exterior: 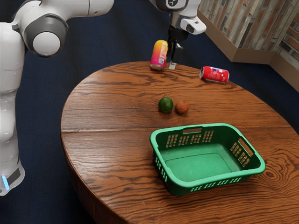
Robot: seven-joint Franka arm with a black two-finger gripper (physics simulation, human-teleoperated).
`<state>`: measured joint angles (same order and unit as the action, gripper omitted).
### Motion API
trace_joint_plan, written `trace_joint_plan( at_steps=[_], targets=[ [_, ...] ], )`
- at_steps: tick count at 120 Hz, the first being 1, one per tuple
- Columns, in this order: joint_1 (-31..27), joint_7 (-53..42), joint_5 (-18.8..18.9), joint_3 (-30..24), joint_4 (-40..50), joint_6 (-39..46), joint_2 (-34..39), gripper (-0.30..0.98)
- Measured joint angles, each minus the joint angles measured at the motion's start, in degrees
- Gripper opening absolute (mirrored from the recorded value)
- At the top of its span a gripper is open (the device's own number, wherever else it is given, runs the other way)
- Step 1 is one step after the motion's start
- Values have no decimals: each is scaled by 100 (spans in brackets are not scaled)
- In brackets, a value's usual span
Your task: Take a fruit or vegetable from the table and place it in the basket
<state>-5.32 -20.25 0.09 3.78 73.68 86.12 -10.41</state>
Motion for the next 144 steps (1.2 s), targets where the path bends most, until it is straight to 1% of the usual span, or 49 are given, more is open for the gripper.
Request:
trace_joint_plan(
  at_steps=[34, 73, 109, 132, 144],
  targets=[
    [5, -147, -5, 34, 0, 27, 0, 69],
    [42, -309, 82, -28, -134, 16, 85, 69],
    [58, -311, 96, -152, -140, 434, -573, 69],
    [58, -305, 95, -168, -140, 633, -673, 69],
    [65, -298, 96, -304, -141, 686, -684, 69]
  ],
)
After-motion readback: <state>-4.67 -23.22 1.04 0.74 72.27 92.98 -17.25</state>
